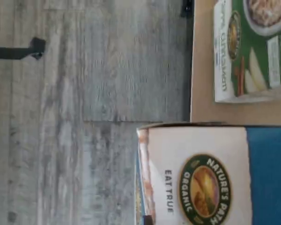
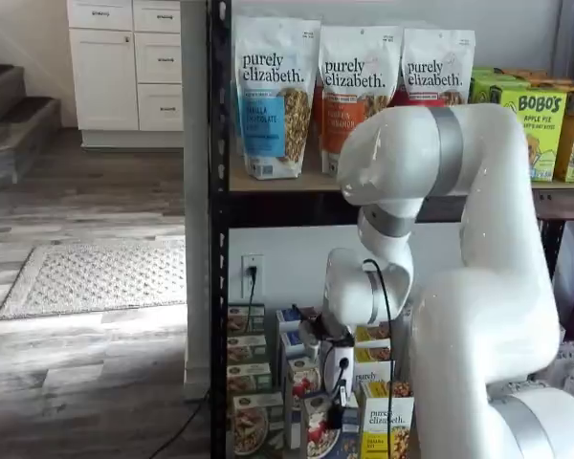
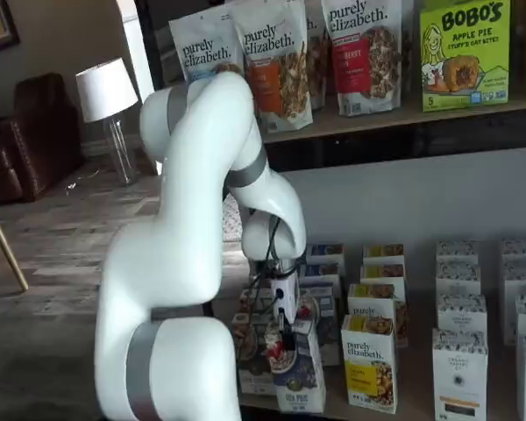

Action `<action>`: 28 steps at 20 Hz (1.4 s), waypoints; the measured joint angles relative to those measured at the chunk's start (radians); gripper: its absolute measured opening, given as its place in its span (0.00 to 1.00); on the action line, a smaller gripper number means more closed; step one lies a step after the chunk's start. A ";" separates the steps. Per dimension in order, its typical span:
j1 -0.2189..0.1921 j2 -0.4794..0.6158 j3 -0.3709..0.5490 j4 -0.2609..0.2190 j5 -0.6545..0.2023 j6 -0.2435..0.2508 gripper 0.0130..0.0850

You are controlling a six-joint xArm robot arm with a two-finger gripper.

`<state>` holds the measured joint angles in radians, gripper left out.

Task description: Pick up the blue and white box that is on the bottom shelf, the second box from the left

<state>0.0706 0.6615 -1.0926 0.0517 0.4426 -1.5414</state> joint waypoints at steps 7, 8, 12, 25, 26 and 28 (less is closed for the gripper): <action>0.008 -0.133 0.146 -0.027 -0.001 0.033 0.50; 0.010 -0.162 0.175 -0.038 0.002 0.045 0.50; 0.020 -0.262 0.273 -0.084 -0.003 0.096 0.50; 0.053 -0.614 0.445 -0.104 0.204 0.147 0.50; 0.054 -0.649 0.450 -0.094 0.231 0.139 0.50; 0.056 -0.711 0.454 -0.072 0.289 0.124 0.50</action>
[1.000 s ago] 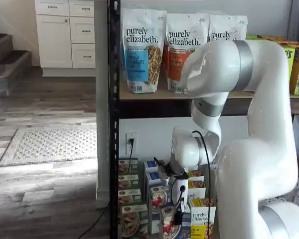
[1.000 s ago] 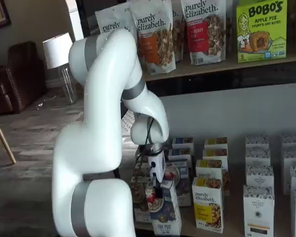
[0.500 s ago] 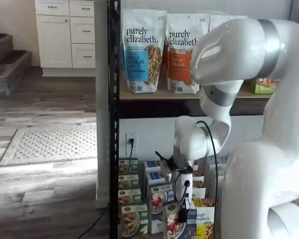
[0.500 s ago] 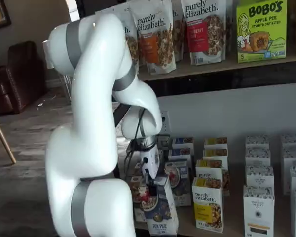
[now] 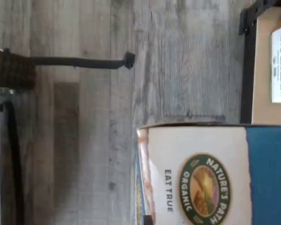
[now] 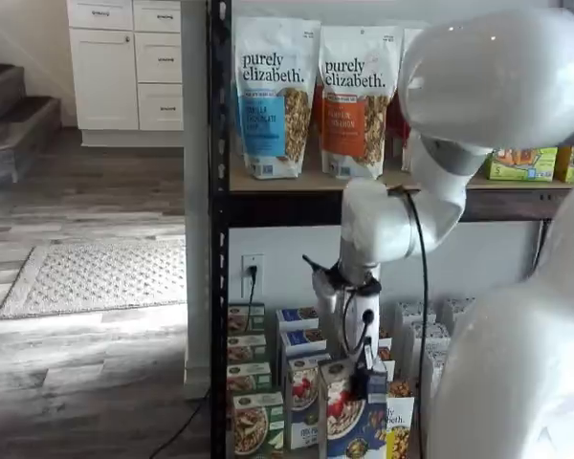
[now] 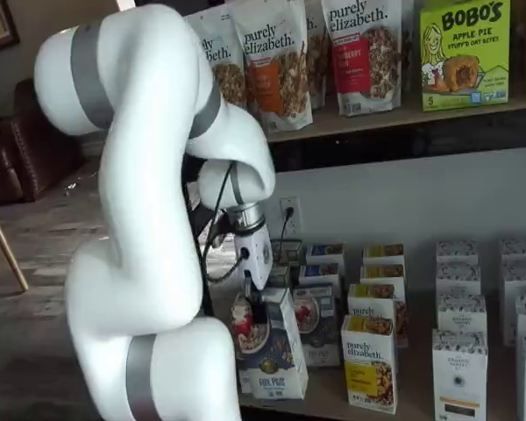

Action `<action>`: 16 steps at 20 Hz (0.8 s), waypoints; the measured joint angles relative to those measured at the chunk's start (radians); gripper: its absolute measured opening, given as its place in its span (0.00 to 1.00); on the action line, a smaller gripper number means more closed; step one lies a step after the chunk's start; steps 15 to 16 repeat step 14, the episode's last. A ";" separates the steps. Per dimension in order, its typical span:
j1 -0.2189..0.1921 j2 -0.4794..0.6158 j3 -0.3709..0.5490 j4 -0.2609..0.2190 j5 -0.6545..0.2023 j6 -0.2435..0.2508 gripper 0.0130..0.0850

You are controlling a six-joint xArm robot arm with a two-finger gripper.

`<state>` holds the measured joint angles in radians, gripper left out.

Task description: Pick up the blue and white box that is on the bottom shelf, the second box from the left

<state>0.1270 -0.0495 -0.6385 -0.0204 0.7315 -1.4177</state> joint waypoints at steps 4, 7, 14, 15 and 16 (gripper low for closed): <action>-0.001 -0.112 -0.014 0.031 0.133 -0.022 0.50; -0.008 -0.190 -0.030 0.045 0.226 -0.037 0.50; -0.031 -0.282 -0.086 0.077 0.387 -0.072 0.50; -0.031 -0.282 -0.086 0.077 0.387 -0.072 0.50; -0.031 -0.282 -0.086 0.077 0.387 -0.072 0.50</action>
